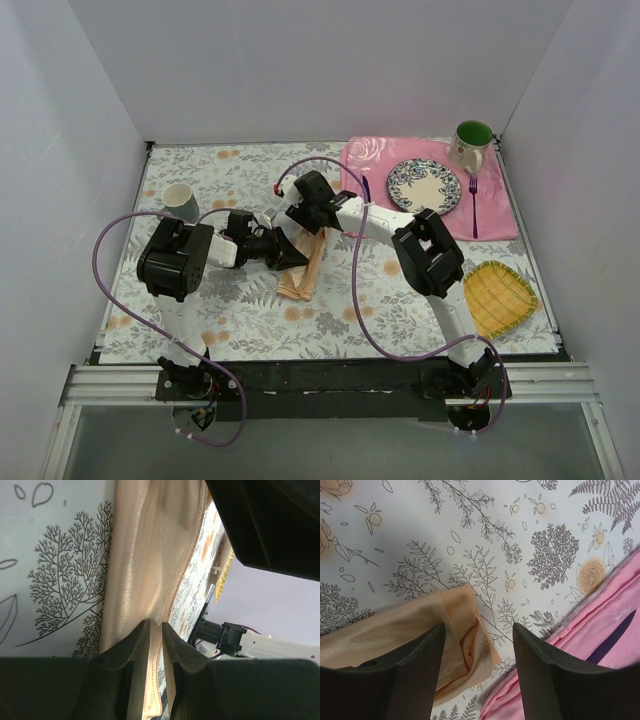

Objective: Fold the napkin into a case and place the utensils inside
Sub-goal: Smooth out the smaller rectangle-folded napkin at the center of the board.

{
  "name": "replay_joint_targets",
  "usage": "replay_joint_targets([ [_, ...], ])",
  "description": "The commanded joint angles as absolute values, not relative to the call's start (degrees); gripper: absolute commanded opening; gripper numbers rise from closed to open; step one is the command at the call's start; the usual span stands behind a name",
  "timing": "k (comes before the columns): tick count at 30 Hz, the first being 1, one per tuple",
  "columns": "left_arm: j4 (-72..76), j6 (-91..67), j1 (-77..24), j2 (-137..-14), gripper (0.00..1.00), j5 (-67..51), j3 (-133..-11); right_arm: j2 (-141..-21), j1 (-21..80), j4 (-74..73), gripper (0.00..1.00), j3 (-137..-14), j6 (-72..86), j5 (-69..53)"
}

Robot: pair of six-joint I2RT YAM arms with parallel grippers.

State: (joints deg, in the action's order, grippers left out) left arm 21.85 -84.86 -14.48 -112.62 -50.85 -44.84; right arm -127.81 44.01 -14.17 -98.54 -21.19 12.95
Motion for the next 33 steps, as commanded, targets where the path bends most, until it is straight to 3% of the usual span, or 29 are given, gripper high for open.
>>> replay_joint_targets([
  [1, 12.8, -81.4, -14.8, -114.8, 0.18, -39.0, -42.5, -123.0, 44.2, -16.8, 0.64, -99.4, -21.0, 13.9],
  [11, 13.3, -81.5, -14.8, -114.5, 0.19, -38.9, -42.0, -120.1, 43.9, -19.8, 0.54, -96.5, -18.4, 12.8],
  [14, 13.3, -81.4, -14.8, -114.5, 0.19, -38.8, -42.1, -120.3, 43.9, -19.9, 0.44, -95.8, -18.5, 12.9],
  [23, 13.4, -81.3, -14.8, -114.4, 0.19, -38.9, -42.0, -123.0, 43.7, -19.6, 0.29, -96.5, -19.1, 12.7],
  [29, 13.4, -81.2, -14.8, -114.7, 0.19, -38.9, -42.1, -123.7, 43.7, -20.3, 0.01, -98.6, -18.3, 10.2],
  [33, 13.1, -81.0, -14.8, -114.6, 0.19, -38.8, -42.3, -124.5, 43.8, -21.6, 0.01, -100.3, -17.6, 8.2],
])
